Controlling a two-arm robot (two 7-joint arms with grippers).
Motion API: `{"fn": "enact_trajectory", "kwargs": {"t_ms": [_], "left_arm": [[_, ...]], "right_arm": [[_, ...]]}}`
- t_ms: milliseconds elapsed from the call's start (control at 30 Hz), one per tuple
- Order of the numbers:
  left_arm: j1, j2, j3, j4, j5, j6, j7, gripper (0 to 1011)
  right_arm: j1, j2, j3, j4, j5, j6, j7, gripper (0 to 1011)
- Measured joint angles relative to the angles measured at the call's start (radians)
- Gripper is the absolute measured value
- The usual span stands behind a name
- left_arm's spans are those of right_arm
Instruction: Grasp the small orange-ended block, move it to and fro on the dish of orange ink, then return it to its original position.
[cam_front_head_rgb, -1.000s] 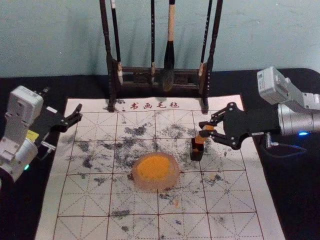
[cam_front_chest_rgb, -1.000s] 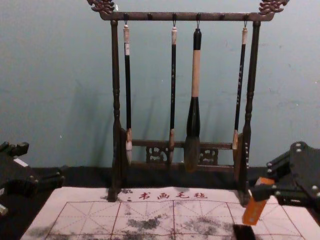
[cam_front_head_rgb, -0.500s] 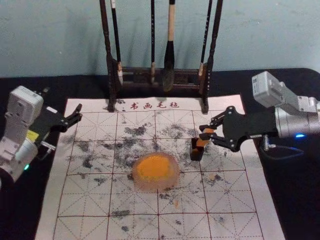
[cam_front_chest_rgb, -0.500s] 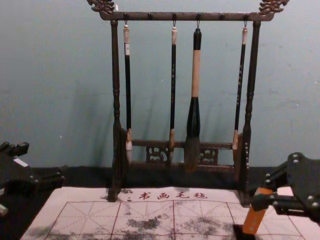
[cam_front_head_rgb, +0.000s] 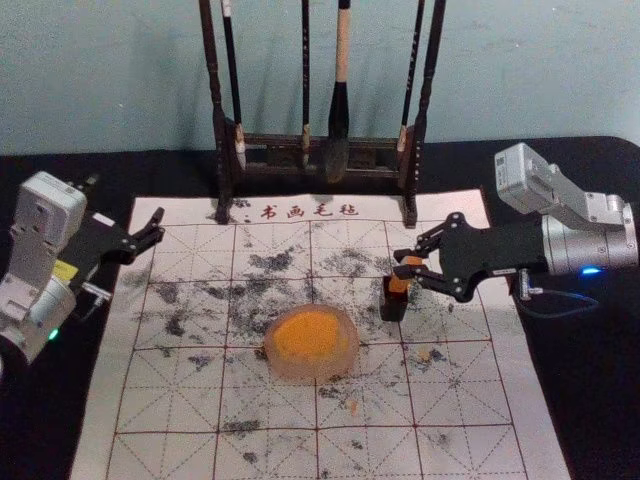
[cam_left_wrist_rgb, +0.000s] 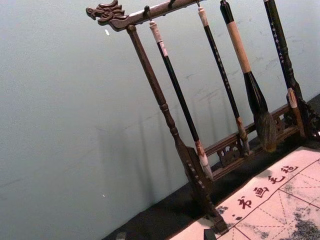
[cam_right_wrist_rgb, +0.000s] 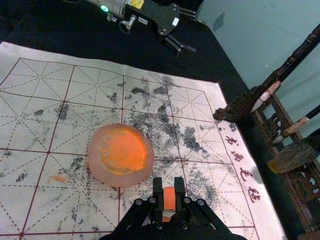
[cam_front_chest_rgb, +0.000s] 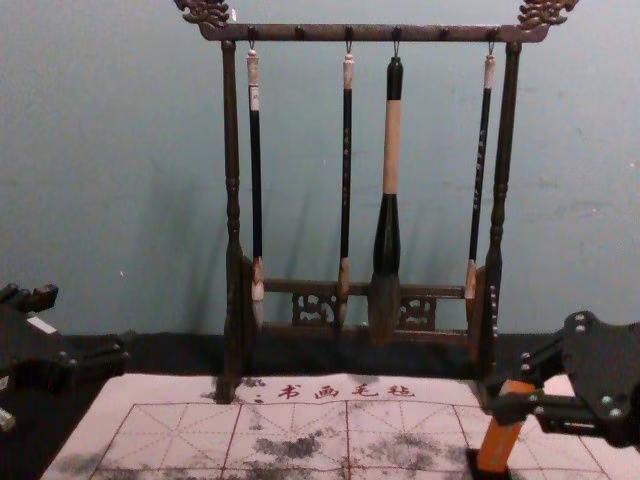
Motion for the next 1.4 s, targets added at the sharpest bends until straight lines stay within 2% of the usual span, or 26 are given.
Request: {"fn": "enact_trajectory", "kwargs": {"t_ms": [533,1100,1400], "left_arm": [[0.000,0.000,0.000,0.000,0.000,0.000,0.000,1001],[0.000,0.000,0.000,0.000,0.000,0.000,0.000,1001],[0.000,0.000,0.000,0.000,0.000,0.000,0.000,1002]], "right_arm": [[0.008,-0.028,-0.017,0.051,-0.021,-0.005,0.006,132],[0.009,-0.070,-0.024,0.121,-0.044,-0.021,-0.012,132],[0.009,-0.069,-0.023,0.120,-0.043,-0.021,-0.012,132]]}}
